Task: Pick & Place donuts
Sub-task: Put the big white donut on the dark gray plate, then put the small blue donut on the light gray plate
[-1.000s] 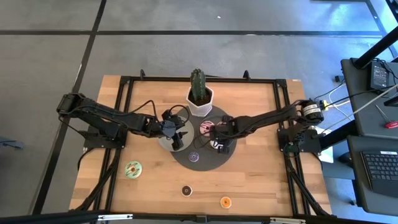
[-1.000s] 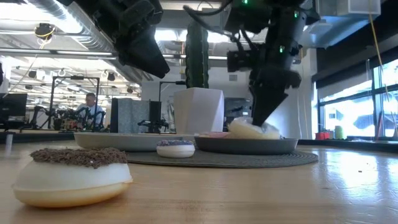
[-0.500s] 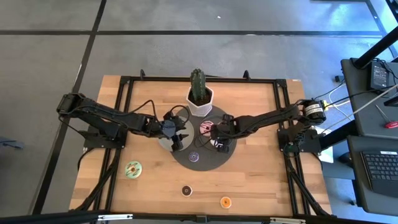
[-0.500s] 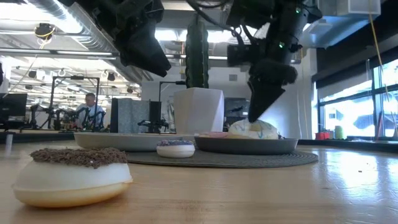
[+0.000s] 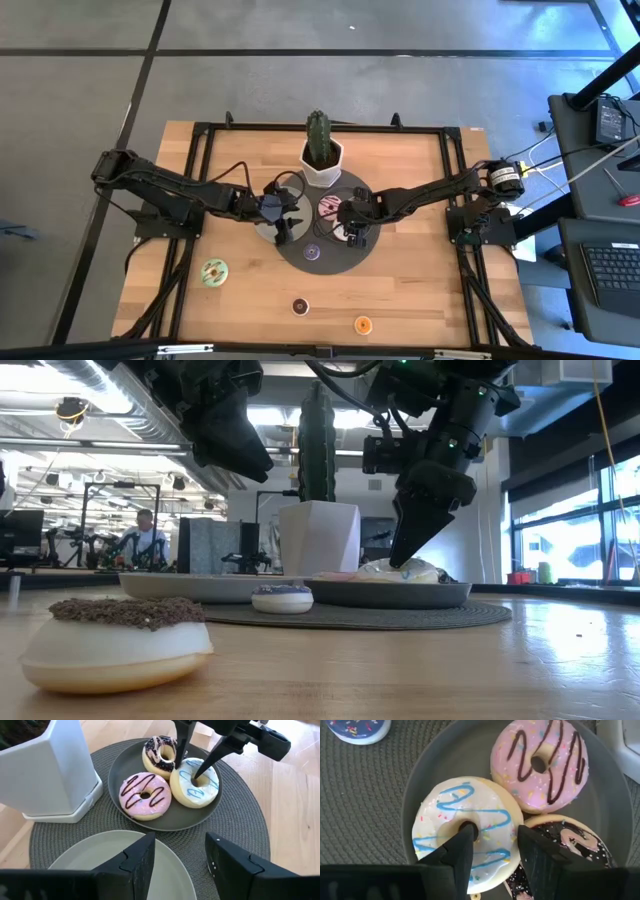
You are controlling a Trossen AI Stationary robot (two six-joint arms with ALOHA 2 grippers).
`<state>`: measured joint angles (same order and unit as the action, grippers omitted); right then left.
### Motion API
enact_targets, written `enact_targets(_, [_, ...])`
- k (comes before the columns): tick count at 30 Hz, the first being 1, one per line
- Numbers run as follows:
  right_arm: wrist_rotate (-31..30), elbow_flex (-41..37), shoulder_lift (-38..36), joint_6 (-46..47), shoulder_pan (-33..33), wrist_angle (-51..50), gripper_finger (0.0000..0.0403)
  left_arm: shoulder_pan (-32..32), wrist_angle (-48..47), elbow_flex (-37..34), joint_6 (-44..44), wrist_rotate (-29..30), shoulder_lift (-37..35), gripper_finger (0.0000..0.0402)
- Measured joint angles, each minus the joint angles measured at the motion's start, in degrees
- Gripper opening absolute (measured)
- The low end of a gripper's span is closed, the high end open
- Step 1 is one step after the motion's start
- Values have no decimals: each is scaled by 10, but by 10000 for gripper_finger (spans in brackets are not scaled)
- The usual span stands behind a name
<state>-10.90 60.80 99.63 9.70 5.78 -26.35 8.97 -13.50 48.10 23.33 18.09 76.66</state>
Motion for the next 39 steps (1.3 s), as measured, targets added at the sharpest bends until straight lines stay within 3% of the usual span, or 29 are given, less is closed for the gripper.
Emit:
enact_targets(17, [16,-4,-42,-20,2,33,155,0,30,0,-8,-48,43,169])
enact_targets(24, [14,-55,-111,5,19,39,155,0,75,0,-40,-122,100,169])
enact_targets(33, [-107,-206,-300,116,65,86,155,0,145,1,-58,-165,183,169])
enact_targets(39, [-155,-263,-365,141,87,128,155,19,183,7,-129,-161,215,156])
